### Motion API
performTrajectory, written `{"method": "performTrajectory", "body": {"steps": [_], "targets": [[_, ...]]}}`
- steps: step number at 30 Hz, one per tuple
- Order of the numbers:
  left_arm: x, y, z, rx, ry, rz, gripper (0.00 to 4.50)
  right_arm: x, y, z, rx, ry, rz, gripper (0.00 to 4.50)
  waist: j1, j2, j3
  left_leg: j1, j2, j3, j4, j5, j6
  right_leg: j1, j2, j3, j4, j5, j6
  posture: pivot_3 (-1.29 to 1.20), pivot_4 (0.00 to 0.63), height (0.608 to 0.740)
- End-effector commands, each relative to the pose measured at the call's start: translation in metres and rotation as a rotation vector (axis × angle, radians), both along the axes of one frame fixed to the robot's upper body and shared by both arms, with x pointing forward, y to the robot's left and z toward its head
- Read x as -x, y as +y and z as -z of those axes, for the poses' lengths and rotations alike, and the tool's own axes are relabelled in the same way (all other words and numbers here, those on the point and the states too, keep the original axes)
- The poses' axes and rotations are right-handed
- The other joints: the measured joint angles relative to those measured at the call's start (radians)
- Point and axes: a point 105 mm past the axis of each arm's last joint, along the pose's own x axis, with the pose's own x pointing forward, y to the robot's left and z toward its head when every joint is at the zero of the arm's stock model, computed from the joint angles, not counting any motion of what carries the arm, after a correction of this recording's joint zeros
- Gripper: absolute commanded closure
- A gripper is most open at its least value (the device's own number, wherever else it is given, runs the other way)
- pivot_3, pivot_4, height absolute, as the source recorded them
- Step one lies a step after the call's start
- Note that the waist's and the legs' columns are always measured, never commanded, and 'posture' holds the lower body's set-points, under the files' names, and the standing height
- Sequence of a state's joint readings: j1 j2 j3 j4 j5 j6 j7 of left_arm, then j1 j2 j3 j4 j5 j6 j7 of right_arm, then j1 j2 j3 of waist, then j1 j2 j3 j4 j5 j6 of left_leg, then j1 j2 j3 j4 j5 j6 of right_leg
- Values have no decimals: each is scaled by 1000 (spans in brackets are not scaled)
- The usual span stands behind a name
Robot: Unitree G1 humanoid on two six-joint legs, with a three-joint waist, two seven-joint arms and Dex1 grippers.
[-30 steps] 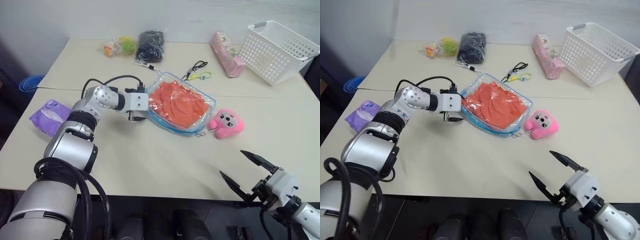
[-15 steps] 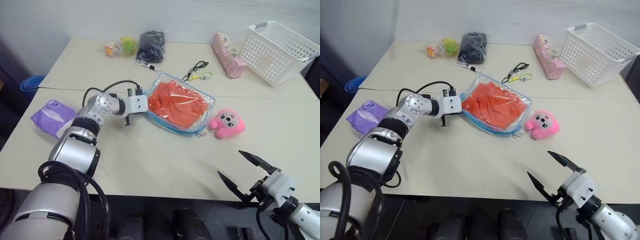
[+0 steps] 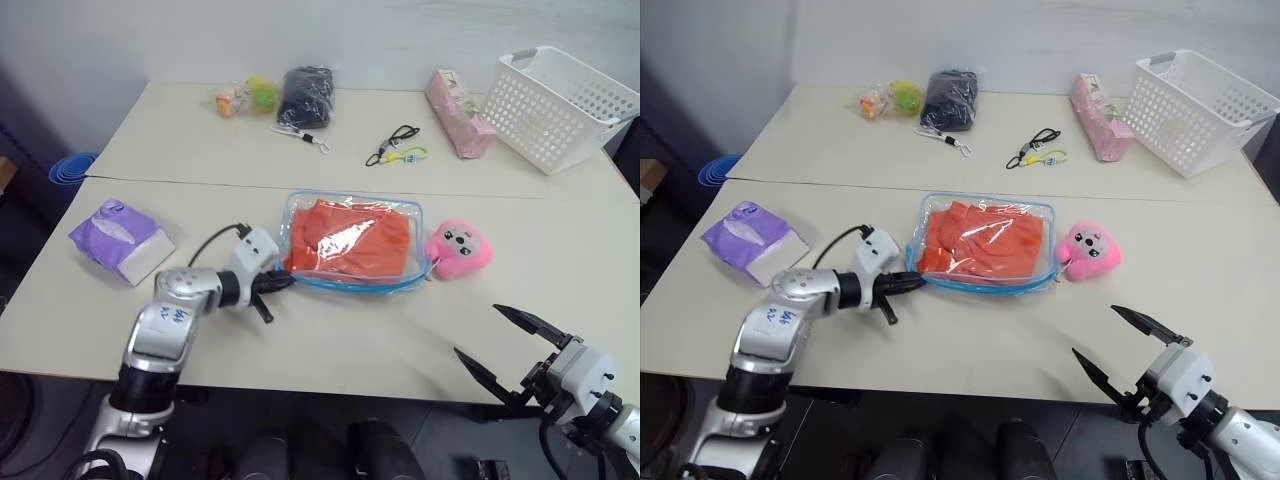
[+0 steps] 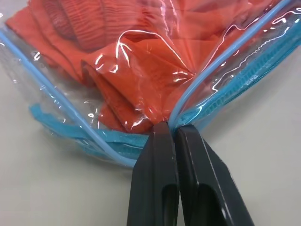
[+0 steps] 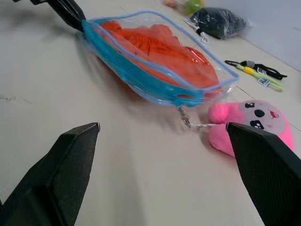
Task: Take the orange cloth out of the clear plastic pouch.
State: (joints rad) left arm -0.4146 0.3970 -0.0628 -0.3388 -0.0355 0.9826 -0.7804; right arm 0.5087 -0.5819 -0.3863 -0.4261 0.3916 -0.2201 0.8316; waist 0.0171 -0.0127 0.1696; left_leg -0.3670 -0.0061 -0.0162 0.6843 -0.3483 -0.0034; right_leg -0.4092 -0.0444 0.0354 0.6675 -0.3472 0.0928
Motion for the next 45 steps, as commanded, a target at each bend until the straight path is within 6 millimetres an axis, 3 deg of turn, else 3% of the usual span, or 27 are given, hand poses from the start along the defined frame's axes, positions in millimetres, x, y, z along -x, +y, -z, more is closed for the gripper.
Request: {"method": "performTrajectory", "body": {"steps": [1, 7, 10, 14, 19, 22, 25, 31, 34, 37, 43, 45], "targets": [[7, -13, -10, 33, 0, -56, 4461, -3, -7, -9, -13, -14, 1, 0, 3, 0, 0, 0, 0, 0, 0, 0, 0, 0, 0, 0, 0, 0, 0, 0, 150, 740], [7, -24, -6, 32, 14, -78, 4461, -17, -18, -9, -90, 54, 41, 0, 4, 0, 0, 1, 0, 1, 0, 1, -2, 0, 1, 0, 2, 0, 0, 0, 150, 740], [8, -18, -4, -15, -18, -23, 3824, -26, -26, -10, -95, 103, 29, 0, 1, 0, 0, 2, 0, 1, 0, 2, -3, 0, 1, 1, 1, 0, 0, 0, 150, 740], [8, -11, -6, -45, -46, 30, 2627, -46, -40, -15, -60, 108, 54, 0, -3, 1, 0, 3, 0, 1, 0, 2, -3, 0, 1, 1, 1, 0, 0, 0, 150, 740], [5, 1, -10, -72, -88, 88, 1124, -84, -53, -29, -57, 81, 111, 0, -9, 1, 0, 2, 0, 2, 0, 2, -3, 0, 1, 1, 0, 0, 0, 0, 150, 740], [12, -2, -23, -10, -149, 219, 185, -110, -63, -18, -30, 207, 236, 0, -15, 1, 0, 1, 0, 1, -1, 2, -4, -1, 1, 0, 0, 0, 0, 0, 150, 740], [25, 8, -41, 161, -42, 339, 44, -138, -51, -20, -160, 301, 245, 0, -21, 1, 0, -1, 0, 1, 0, 3, -4, -3, 0, 0, 0, 0, 0, 0, 150, 740], [25, 16, -47, 147, -105, 453, 44, -164, -32, -16, -236, 393, 169, 0, -20, 4, 2, -1, 0, 1, -1, 4, -5, -4, 1, -1, 1, 0, -1, 0, 150, 740], [32, 14, -43, 168, -206, 558, 0, -163, -23, -20, -358, 449, 73, 637, -18, 4, 2, -3, 0, 1, 0, 3, -3, -4, 0, -2, -1, 0, -1, 0, 150, 740], [29, 19, -42, 201, -292, 548, 0, -156, -27, -23, -333, 430, 46, 1681, -19, 4, 2, -4, 0, 1, 0, 2, -2, -4, -1, -2, -3, 0, -1, 0, 150, 740], [42, 21, -44, 324, -230, 560, 0, -120, -26, -60, -231, 166, -102, 3666, -19, 4, 2, -5, 0, 0, 0, 1, -1, -4, 0, -2, -3, 0, -1, 0, 150, 740], [44, 23, -38, 314, -209, 551, 0, -112, -21, -67, -158, 71, -124, 3666, -22, 5, 2, -4, 0, 1, -1, 1, -1, -3, 0, -2, -3, 0, 0, 0, 150, 740]]}}
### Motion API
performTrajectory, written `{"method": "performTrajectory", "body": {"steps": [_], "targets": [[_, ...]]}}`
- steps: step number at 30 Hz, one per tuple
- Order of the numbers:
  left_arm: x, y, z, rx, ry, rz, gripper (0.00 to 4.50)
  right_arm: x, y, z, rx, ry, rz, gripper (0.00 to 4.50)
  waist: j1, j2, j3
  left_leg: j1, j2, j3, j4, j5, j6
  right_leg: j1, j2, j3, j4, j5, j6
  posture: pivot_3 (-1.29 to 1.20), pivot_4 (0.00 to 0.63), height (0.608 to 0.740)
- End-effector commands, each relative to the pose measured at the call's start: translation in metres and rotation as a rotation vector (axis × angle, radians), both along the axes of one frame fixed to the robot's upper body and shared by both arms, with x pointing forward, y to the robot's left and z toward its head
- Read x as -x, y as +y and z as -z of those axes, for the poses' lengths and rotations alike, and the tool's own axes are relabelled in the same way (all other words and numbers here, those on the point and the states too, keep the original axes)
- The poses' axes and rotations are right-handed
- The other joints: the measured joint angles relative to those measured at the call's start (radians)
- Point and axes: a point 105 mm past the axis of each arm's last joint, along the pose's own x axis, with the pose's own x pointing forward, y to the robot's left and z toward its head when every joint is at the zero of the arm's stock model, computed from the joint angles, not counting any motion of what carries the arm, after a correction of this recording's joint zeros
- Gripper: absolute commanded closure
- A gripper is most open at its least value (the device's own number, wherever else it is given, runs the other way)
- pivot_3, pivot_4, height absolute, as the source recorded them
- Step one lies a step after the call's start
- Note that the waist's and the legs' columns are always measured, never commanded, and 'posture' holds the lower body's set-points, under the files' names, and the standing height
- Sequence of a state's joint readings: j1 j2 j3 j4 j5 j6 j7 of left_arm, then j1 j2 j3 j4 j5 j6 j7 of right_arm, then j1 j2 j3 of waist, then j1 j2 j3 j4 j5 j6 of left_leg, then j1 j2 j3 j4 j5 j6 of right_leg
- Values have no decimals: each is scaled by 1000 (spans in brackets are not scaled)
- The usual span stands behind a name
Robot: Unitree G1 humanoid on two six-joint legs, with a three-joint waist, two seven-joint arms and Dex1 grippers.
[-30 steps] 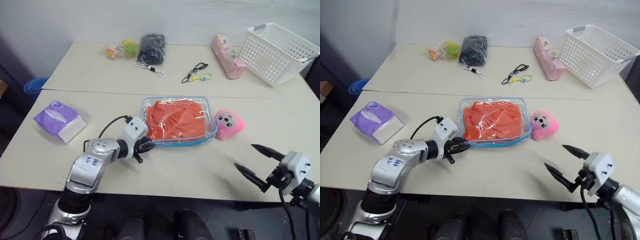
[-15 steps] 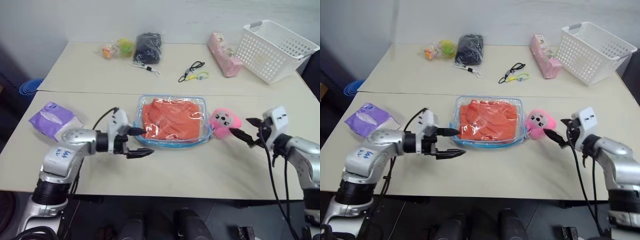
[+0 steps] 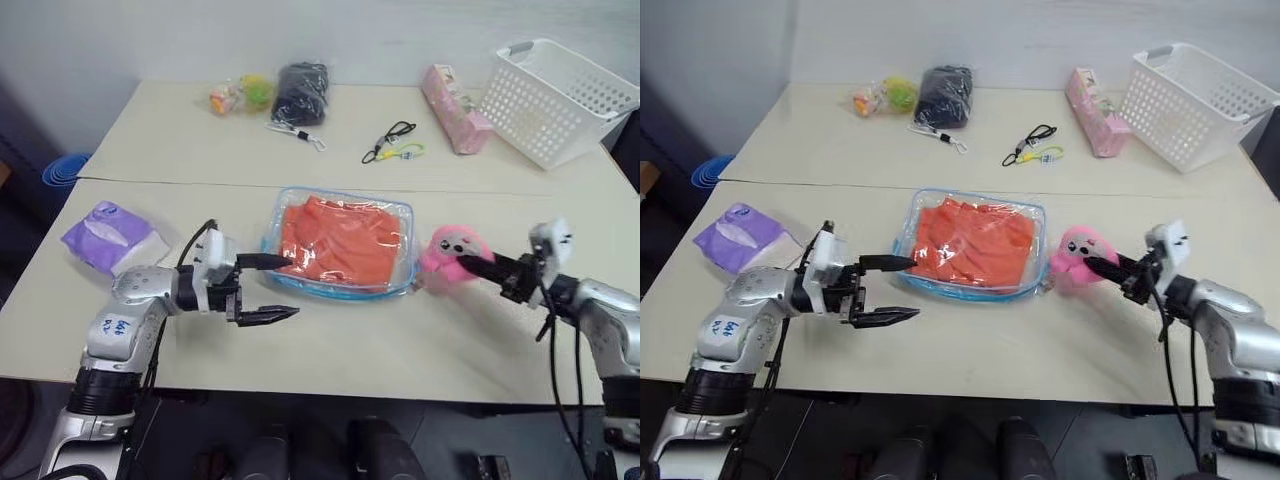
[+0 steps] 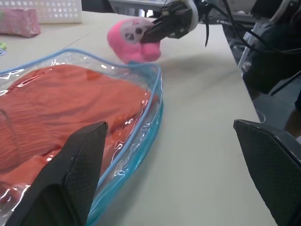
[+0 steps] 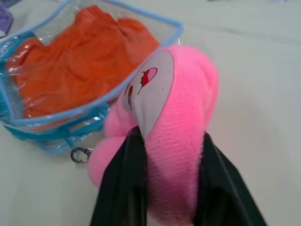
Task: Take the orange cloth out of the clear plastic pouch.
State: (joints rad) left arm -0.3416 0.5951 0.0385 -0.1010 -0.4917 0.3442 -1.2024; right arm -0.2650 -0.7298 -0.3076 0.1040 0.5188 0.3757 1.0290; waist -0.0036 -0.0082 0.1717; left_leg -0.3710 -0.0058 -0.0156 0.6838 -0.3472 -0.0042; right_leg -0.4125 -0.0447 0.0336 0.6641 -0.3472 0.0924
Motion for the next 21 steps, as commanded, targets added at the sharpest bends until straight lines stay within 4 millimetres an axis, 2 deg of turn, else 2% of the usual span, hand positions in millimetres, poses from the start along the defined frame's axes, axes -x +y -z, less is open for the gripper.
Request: {"method": "performTrajectory", "body": {"steps": [1, 3, 6, 9, 12, 16, 19, 21], "targets": [[7, 2, 1, 4, 1, 14, 0, 17, 11, -41, 129, -291, -77, 3666, -4, 0, 0, 0, 0, 0, 0, 0, 0, 0, 0, 0, 0, 0, 0, 0, 150, 740], [7, 6, 8, -2, 22, -5, 0, 28, 26, -48, 218, -393, -159, 3666, -7, 0, 0, 2, 0, 0, 0, 0, 0, 1, 1, 0, 0, 0, 0, 0, 150, 740], [9, 10, 14, -9, 40, -13, 0, 41, 48, -51, 260, -447, -271, 3666, -8, 0, 0, 2, 0, 0, 0, 0, 0, 1, 1, 0, 2, 0, 0, 0, 150, 740], [11, 12, 16, 5, 56, -24, 0, 53, 69, -45, 299, -460, -390, 3666, -3, 0, 0, 2, 0, 0, 0, 0, 0, 1, 1, 0, 1, 0, 0, 0, 150, 740], [12, 14, 22, -2, 73, -21, 0, 66, 109, -22, 272, -412, -553, 3666, -1, 0, 0, 2, 0, -1, 0, 0, 0, 1, 0, 0, 1, 0, 0, 0, 150, 740], [11, 13, 24, -7, 78, -14, 0, 65, 130, 4, 309, -383, -636, 3666, -1, 0, 0, 2, 0, -1, 0, 0, -1, 1, 0, 0, 0, 0, 0, 0, 150, 740], [10, 12, 24, -8, 82, -9, 0, 56, 141, 19, 282, -328, -642, 3016, -1, 0, 0, 2, 0, -1, 0, 0, -1, 1, 0, 0, 0, 0, 0, 0, 150, 740], [10, 12, 25, -12, 85, -2, 0, 53, 146, 29, 335, -358, -676, 2330, -1, 0, 0, 2, 0, -1, 0, 0, -1, 1, 0, 0, 0, 0, 0, 0, 150, 740]]}}
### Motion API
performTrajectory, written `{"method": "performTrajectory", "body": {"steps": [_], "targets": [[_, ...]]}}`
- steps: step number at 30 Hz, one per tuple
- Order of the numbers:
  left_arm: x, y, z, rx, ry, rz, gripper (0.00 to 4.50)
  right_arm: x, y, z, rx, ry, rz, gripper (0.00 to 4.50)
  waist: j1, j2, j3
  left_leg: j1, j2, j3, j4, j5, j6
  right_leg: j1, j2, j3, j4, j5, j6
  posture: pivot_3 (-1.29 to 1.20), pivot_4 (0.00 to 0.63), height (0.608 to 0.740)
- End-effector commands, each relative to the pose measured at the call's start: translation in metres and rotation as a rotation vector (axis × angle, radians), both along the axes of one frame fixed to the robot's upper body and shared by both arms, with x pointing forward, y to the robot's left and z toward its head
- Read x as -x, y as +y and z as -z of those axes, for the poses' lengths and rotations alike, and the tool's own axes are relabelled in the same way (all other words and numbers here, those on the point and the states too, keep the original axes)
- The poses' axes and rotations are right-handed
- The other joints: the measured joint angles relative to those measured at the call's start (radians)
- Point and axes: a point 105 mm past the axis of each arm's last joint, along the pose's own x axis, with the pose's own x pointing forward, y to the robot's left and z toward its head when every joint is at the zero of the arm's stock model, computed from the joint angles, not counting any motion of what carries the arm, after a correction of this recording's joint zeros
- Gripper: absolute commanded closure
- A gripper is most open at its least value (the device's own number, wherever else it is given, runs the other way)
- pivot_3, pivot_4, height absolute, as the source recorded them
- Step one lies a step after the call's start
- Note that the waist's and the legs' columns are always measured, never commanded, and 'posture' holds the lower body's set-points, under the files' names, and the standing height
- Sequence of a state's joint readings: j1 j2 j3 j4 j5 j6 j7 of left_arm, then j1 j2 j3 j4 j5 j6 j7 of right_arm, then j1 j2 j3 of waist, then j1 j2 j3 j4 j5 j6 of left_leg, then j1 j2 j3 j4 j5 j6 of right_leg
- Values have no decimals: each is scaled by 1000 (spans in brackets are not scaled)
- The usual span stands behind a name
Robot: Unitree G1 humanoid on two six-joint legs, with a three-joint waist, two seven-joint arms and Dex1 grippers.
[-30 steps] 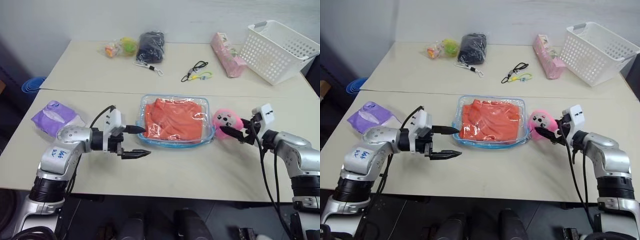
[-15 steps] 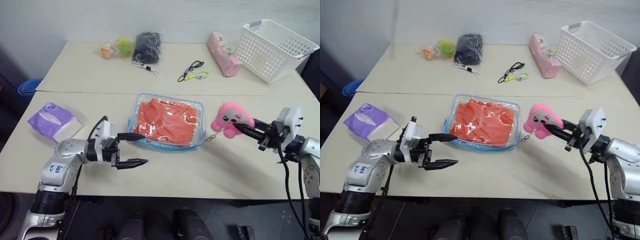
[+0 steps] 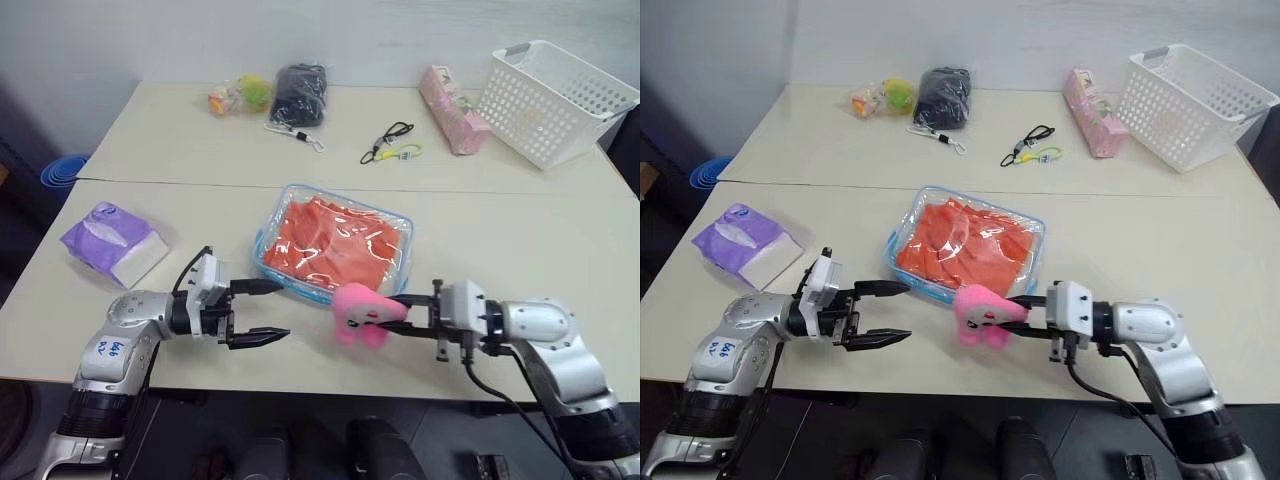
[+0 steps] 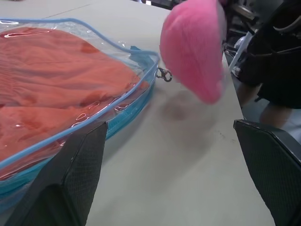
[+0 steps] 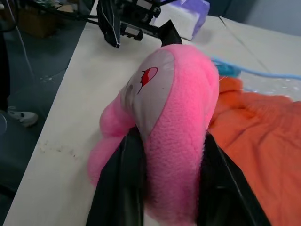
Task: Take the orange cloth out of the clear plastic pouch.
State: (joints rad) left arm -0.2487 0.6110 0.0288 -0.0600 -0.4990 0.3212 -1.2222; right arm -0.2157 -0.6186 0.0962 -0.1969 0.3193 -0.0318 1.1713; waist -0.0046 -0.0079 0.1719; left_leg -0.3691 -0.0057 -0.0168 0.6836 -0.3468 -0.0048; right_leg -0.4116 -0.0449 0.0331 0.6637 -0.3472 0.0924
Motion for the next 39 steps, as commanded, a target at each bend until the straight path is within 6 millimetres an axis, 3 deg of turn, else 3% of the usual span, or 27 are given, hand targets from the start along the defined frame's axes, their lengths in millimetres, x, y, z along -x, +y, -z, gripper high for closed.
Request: {"method": "performTrajectory", "body": {"steps": [1, 5, 7, 11, 13, 16, 18, 26, 29, 33, 39], "targets": [[0, 0, -3, -8, -24, 19, 0, -2, 7, 12, 52, -50, -52, 1978, 0, 0, 0, 0, 0, 0, 0, 0, 0, 0, 0, 0, 0, 0, 0, 0, 150, 740], [-1, 0, -4, -12, -45, 23, 0, 9, 7, 13, 74, -50, -126, 622, 0, 0, 0, -1, 0, 0, 0, 0, 0, 0, 0, -1, 0, 0, 0, 0, 150, 740], [-3, 2, -8, -5, -79, 15, 0, 14, -3, -2, 57, -66, -130, 20, 2, 0, 0, -1, 0, 0, 0, 0, 0, 0, 0, -1, -1, 0, 0, 0, 150, 740], [-3, 8, -12, 5, -141, 8, 0, 19, -25, -27, 36, -80, -100, 20, 3, 0, 0, -1, 0, 0, 0, 0, 0, 0, 0, -1, -2, 0, 0, 0, 150, 740], [2, 12, -10, 2, -141, 7, 0, 14, -49, -35, 55, -52, -28, 20, 3, 0, 0, 0, 0, -1, 0, 0, 0, 1, 0, -1, -2, 0, 0, 0, 150, 740], [8, 13, -7, 2, -138, 12, 0, -6, -79, -26, 201, -123, 54, 20, -2, 0, 0, 0, 0, 0, -1, -1, 0, 1, 0, -1, -2, 0, 0, 0, 150, 740], [9, 12, -6, 3, -132, 16, 0, -18, -86, -17, 284, -193, 59, 20, -5, 0, 0, 1, 0, 0, -1, -1, 0, 2, 0, 0, -2, 0, 0, 0, 150, 740], [10, 4, -5, -11, -139, 51, 0, -67, -46, 5, 413, -388, -44, 20, -27, 0, 1, 1, 0, 1, -1, 0, -1, 0, 0, 0, 0, 0, 0, 0, 150, 740], [9, -2, -6, -25, -153, 68, 0, -80, -38, 8, 451, -425, -56, 614, -25, 0, 1, 0, 0, 1, -1, 0, -1, -1, 0, 0, 0, 0, 0, 0, 150, 740], [11, -17, -7, -42, -168, 131, 0, -86, -38, 11, 475, -419, -56, 2088, -22, 0, 1, -1, 0, 0, 0, 0, 0, 0, -1, -1, -1, 0, 0, 0, 150, 740], [-6, -66, -3, -50, -168, 175, 0, -88, -49, 12, 487, -377, -29, 4106, -23, 0, 1, -1, 0, 0, 1, 0, -1, 0, 0, -1, 0, 0, 0, 0, 150, 740]]}}
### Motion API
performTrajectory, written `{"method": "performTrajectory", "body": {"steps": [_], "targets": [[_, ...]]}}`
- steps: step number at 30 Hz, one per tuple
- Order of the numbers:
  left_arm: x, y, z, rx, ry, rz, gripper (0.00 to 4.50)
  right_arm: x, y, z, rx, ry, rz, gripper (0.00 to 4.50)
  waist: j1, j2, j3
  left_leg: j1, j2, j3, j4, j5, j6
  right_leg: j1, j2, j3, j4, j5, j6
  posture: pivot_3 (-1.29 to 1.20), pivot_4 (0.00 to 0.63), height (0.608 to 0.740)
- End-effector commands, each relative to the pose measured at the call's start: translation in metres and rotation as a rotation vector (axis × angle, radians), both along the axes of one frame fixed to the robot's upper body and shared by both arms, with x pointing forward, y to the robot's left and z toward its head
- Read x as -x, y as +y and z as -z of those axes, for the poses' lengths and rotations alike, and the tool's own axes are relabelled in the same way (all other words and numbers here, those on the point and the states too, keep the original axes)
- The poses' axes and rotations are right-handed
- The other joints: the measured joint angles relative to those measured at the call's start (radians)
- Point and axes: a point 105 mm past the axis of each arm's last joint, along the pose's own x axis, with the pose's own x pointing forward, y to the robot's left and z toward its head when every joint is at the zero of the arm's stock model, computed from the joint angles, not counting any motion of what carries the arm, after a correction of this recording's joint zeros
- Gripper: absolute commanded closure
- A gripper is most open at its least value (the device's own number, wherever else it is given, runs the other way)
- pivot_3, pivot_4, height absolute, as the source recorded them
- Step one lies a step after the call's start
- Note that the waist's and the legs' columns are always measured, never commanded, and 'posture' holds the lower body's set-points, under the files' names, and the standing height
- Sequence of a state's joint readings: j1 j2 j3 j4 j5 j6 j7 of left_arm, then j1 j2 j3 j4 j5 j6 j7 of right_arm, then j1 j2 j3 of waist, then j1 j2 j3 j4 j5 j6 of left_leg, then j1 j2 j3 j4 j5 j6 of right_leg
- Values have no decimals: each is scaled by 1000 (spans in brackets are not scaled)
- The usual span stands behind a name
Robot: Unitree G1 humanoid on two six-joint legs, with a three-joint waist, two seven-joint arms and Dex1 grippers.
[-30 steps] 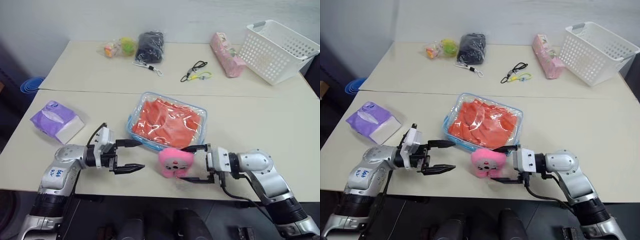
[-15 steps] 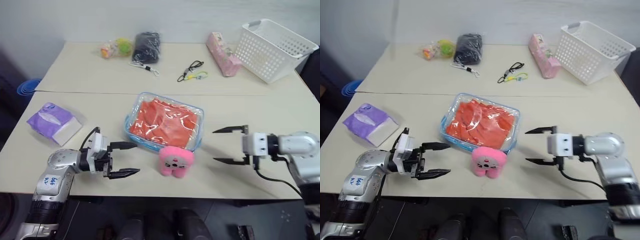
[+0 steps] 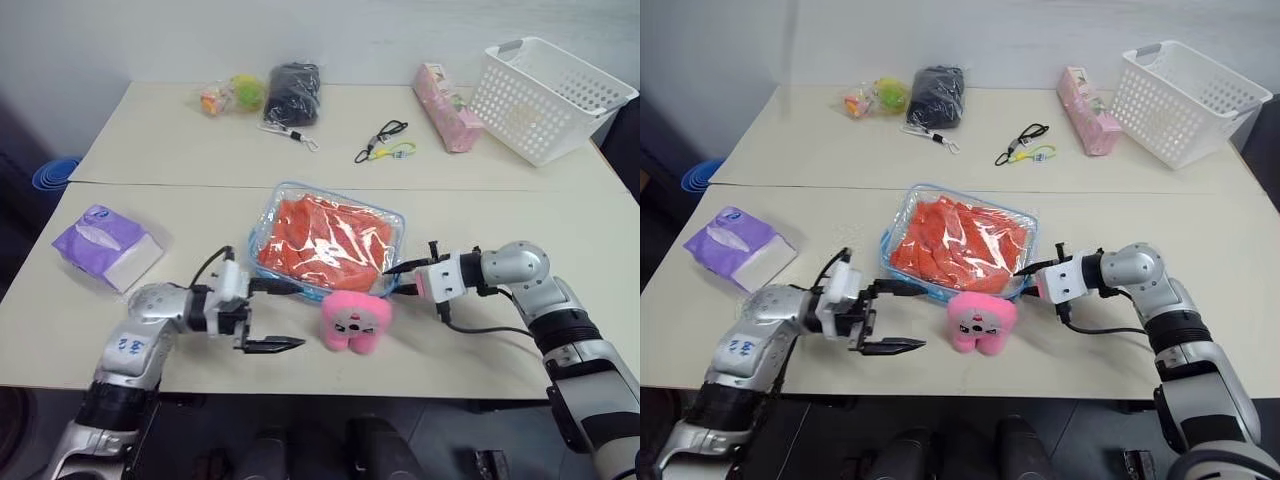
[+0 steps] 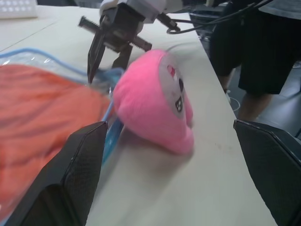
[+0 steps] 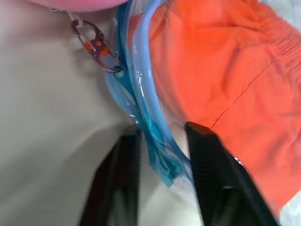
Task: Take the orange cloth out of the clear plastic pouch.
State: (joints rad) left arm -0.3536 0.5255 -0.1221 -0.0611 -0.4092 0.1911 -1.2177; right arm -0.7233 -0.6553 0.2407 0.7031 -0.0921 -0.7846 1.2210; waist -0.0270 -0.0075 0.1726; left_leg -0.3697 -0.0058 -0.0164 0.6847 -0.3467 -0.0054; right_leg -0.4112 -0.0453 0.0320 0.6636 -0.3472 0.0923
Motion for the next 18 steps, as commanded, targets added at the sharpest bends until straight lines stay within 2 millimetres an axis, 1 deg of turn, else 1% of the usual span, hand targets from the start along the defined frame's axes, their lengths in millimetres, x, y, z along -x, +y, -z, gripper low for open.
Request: {"method": "performTrajectory", "body": {"steps": [1, 3, 4, 5, 7, 10, 13, 16, 18], "targets": [[-9, -29, 5, -25, -12, 20, 0, -3, -7, -8, -8, -12, 27, 4459, -1, 0, 0, 0, 0, 0, 0, 0, 0, 0, 0, 0, 0, 0, 0, 0, 150, 740], [-15, -49, 11, -43, -7, 33, 0, -4, -7, -8, -13, -10, 29, 4484, -1, 0, 0, 1, 0, 0, 0, 0, 0, 0, 1, 0, 1, 0, 0, 0, 150, 740], [-17, -55, 16, -63, 12, 38, 0, -4, -6, -8, -13, -9, 28, 4484, -1, 0, 0, 1, 0, 0, 0, 0, 0, 0, 1, 0, 1, 0, 0, 0, 150, 740], [-20, -60, 23, -99, 2, 35, 185, -4, -5, -8, -17, -7, 27, 4496, -1, 0, 0, 1, 0, 1, 0, 0, 0, 0, 1, 1, 1, 0, 0, 0, 150, 740], [-24, -64, 31, -137, -6, 22, 588, -4, -4, -9, -23, -5, 26, 4500, -3, 0, 0, 1, 0, 1, 0, 0, 0, 0, 1, 1, 1, 0, 0, 0, 150, 740], [-25, -66, 27, -108, -6, 16, 1484, -3, -6, -10, -33, -6, 35, 4500, -2, 0, 0, 1, 1, 1, 0, 1, -1, -1, 1, 1, 2, 0, 0, 0, 150, 740], [-20, -53, 19, -83, 1, 43, 2410, 0, -17, -11, -29, -1, 50, 4500, -1, 0, 0, 1, 1, 1, 0, 1, -1, -1, 1, 1, 2, 0, 0, 0, 150, 740], [-21, -27, 15, -97, 11, 40, 3214, 3, -29, -11, -19, 7, 60, 4500, -1, 0, 0, 1, 1, 0, 0, 1, -1, -1, 1, 1, 2, 0, 0, 0, 150, 740], [-26, -4, 17, -146, 12, 3, 3768, 6, -36, -11, -6, 11, 69, 4500, -1, 0, 0, 1, 1, 0, 0, 1, -1, -1, 1, 1, 1, 0, 0, 0, 150, 740]]}}
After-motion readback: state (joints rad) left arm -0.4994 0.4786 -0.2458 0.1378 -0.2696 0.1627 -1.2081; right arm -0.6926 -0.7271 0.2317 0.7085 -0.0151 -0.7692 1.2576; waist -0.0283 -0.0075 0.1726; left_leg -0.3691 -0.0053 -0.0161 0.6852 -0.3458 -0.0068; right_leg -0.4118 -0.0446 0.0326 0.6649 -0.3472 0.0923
